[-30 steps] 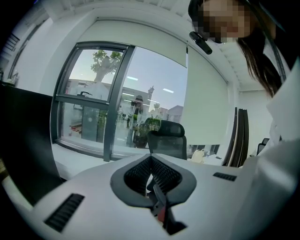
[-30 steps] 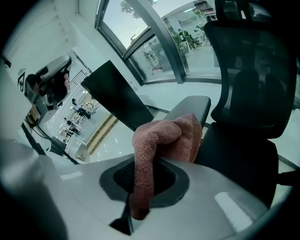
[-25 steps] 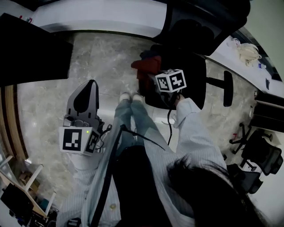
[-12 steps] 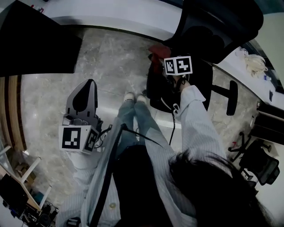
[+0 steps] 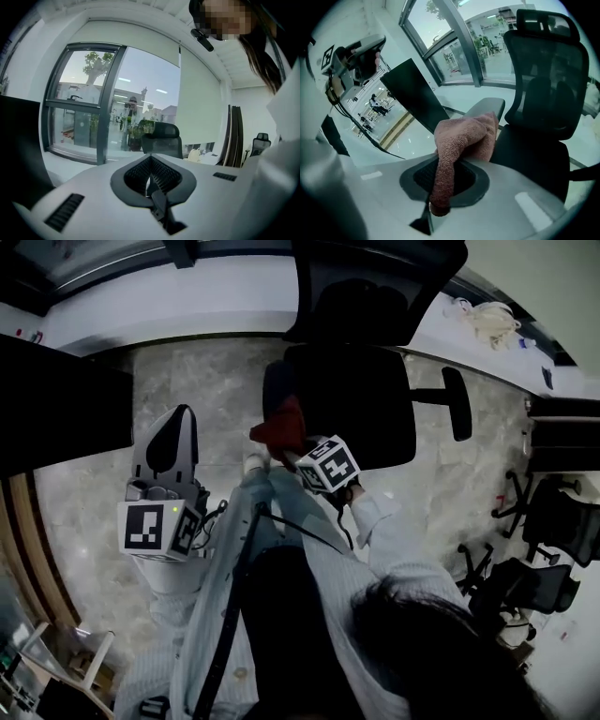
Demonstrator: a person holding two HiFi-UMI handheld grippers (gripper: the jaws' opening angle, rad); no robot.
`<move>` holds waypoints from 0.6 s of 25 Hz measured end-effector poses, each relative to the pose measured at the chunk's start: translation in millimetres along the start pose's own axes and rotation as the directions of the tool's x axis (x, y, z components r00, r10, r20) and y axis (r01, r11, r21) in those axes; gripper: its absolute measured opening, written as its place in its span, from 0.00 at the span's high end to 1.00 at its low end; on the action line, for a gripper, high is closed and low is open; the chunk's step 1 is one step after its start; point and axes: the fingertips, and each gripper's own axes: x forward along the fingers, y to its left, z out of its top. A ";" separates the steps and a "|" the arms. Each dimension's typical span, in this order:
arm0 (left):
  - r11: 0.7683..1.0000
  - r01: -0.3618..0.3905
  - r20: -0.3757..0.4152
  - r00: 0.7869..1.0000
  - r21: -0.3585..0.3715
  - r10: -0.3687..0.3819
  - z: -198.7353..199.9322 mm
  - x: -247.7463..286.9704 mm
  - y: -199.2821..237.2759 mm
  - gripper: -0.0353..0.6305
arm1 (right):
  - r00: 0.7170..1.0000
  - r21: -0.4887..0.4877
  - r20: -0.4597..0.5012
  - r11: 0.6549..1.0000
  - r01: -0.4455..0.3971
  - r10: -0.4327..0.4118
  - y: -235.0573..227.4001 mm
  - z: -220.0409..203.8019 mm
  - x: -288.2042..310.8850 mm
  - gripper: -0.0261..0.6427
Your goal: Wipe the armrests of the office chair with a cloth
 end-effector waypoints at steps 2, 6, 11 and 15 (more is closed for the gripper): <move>0.999 0.033 -0.007 0.999 0.013 -0.033 -0.2 6.1 -17.9 0.94 | 1.000 0.018 0.028 1.000 0.011 -0.011 1.2 -7.8 -4.8 0.91; 0.996 0.060 -0.014 0.998 0.066 -0.060 -3.2 9.4 -44.4 0.94 | 0.993 0.043 0.113 0.999 0.020 -0.025 -4.8 -7.9 -16.4 0.91; 0.994 0.079 0.060 0.995 0.082 -0.084 27.6 -5.8 -60.0 0.94 | 0.931 0.029 0.364 0.999 -0.030 0.018 11.4 40.7 -94.0 0.91; 0.989 0.091 0.133 0.985 0.115 -0.107 66.1 -18.8 -72.2 0.94 | 0.798 -0.084 0.602 0.996 0.015 0.038 46.6 114.9 -195.9 0.91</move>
